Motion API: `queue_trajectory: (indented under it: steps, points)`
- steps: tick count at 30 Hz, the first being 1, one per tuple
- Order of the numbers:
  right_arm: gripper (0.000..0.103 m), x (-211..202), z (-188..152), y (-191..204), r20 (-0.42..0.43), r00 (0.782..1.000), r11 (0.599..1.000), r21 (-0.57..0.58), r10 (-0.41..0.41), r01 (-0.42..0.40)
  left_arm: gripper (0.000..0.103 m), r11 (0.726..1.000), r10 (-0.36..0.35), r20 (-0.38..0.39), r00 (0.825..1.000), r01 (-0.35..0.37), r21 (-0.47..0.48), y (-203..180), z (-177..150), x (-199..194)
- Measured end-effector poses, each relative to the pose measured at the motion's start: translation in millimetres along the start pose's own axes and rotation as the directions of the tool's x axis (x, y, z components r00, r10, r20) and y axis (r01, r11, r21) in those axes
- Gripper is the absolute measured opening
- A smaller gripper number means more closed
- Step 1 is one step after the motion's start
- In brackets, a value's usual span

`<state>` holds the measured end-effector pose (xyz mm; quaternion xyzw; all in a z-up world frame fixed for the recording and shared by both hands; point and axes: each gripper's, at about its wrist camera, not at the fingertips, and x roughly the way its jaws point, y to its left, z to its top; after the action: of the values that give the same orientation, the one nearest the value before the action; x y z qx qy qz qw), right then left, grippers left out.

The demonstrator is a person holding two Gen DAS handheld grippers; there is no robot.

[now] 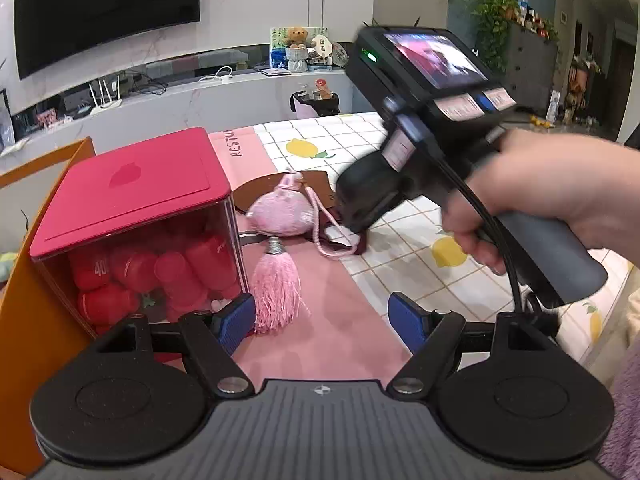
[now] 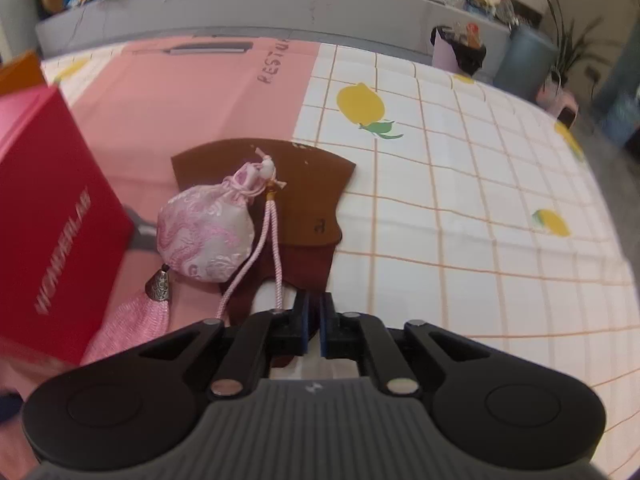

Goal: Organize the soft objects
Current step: 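Close the left gripper on the pink silk drawstring pouch and lift it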

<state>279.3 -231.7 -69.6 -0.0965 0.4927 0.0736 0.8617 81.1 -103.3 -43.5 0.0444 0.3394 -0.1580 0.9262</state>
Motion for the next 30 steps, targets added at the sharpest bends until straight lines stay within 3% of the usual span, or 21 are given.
queue_trajectory:
  steps: [6,16,17,19,21,26,30]
  points:
    - [0.002,-15.1,-23.6,-24.0,-0.075,0.997,1.0,-0.012,-0.006,0.006,0.089,1.0,-0.013,0.008,1.0,0.013,0.009,0.8,0.1,-4.2]
    - [0.005,-43.7,-80.2,-91.9,-0.229,0.973,0.995,0.096,0.028,-0.006,0.089,0.996,-0.047,0.025,0.999,0.045,0.078,-9.2,-1.8,-3.1]
    - [0.009,-45.7,-84.3,-98.0,-0.227,0.973,0.991,0.135,0.042,-0.012,0.089,0.994,-0.061,0.029,0.998,0.058,0.095,-12.5,-1.0,-1.2]
    - [0.051,-50.9,-87.2,-111.4,-0.197,0.978,0.976,0.217,0.069,-0.025,0.089,0.984,-0.104,0.032,0.994,0.098,0.151,-22.6,2.9,4.7]
    - [0.065,-62.1,-85.5,-117.2,-0.136,0.988,0.968,0.251,0.068,-0.032,0.089,0.959,-0.163,0.036,0.986,0.15,0.242,-35.5,8.6,12.2]
    - [0.066,-65.3,-84.7,-129.7,-0.092,0.996,0.959,0.284,0.005,0.021,0.09,0.9,-0.2,0.094,0.975,0.145,0.412,-65.6,14.6,32.6]
    - [0.066,-62.7,-89.2,-138.6,-0.087,0.996,0.952,0.306,0.014,0.013,0.09,0.876,-0.181,0.057,0.982,0.135,0.462,-82.2,18.5,64.2]
